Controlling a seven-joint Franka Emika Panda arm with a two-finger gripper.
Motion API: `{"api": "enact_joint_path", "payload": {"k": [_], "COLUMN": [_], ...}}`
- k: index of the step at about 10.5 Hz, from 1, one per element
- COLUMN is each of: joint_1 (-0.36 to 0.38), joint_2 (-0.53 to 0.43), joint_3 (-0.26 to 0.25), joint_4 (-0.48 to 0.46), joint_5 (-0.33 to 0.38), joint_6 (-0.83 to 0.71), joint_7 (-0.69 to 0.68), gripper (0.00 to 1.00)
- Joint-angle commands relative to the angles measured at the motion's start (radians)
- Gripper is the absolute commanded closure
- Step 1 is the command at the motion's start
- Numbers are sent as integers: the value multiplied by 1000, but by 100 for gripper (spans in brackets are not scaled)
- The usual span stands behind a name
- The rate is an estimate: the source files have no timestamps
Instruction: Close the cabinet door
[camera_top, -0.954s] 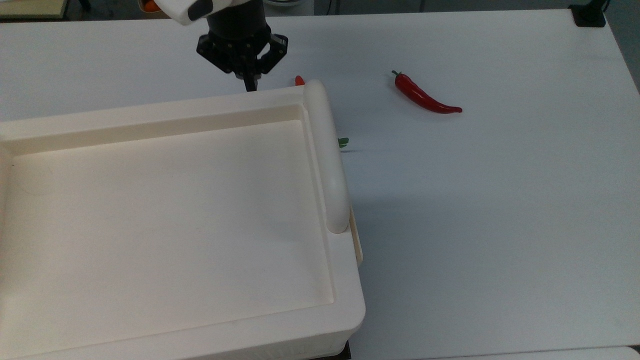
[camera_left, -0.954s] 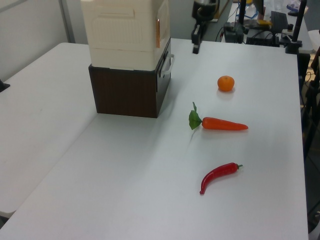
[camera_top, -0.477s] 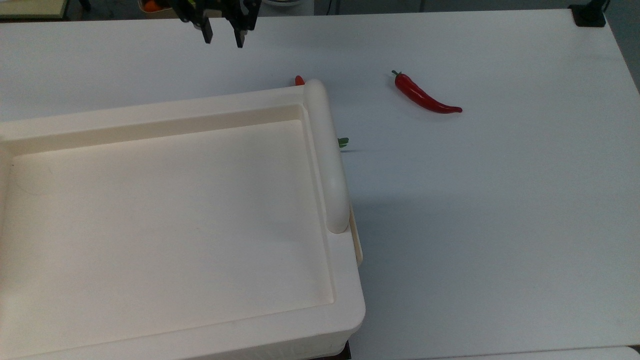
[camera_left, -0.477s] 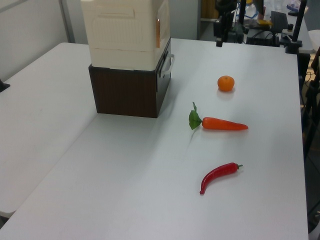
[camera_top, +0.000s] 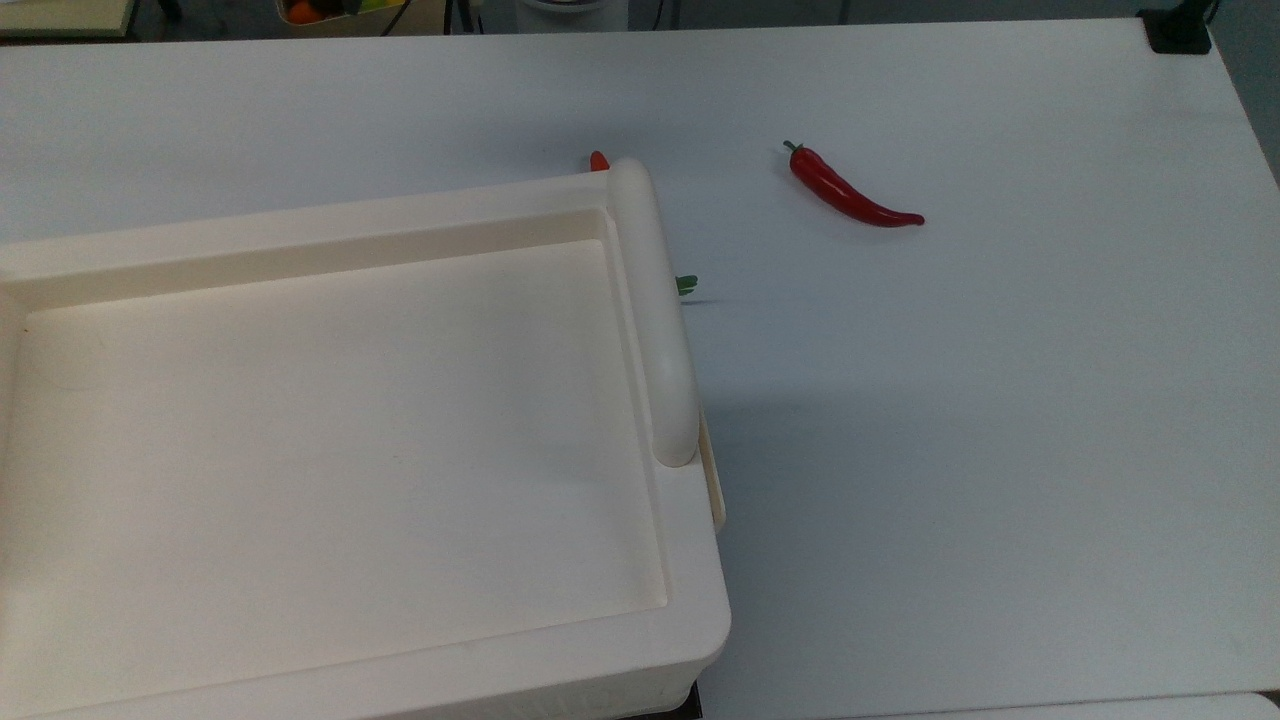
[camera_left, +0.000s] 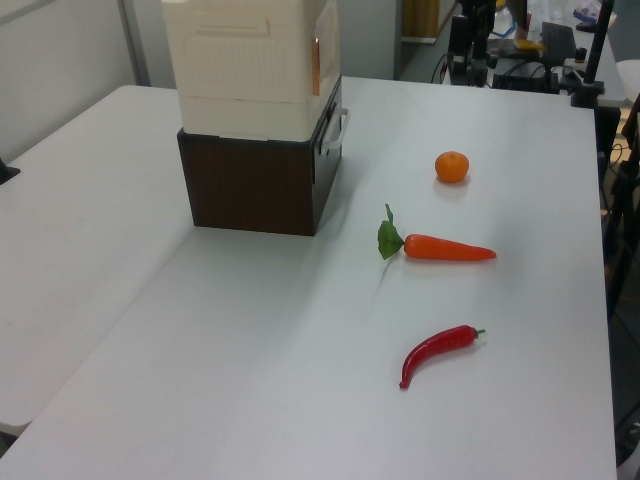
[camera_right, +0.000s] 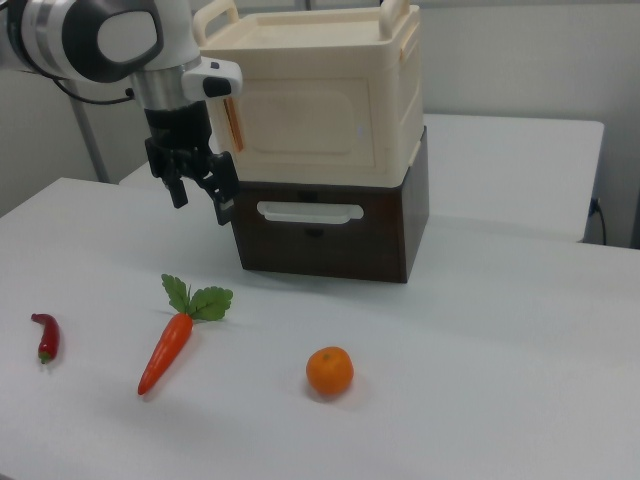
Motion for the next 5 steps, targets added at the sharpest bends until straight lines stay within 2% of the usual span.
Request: {"api": "enact_joint_path", "payload": {"k": [1, 5], "joint_1": [23, 16], "joint_2": [-10, -3], "joint_3": [-59, -65], "joint_4": [0, 6], "joint_5": [-17, -13], "joint_6": [-11, -11], "joint_7": [-34, -51], "gripper": [0, 0]}}
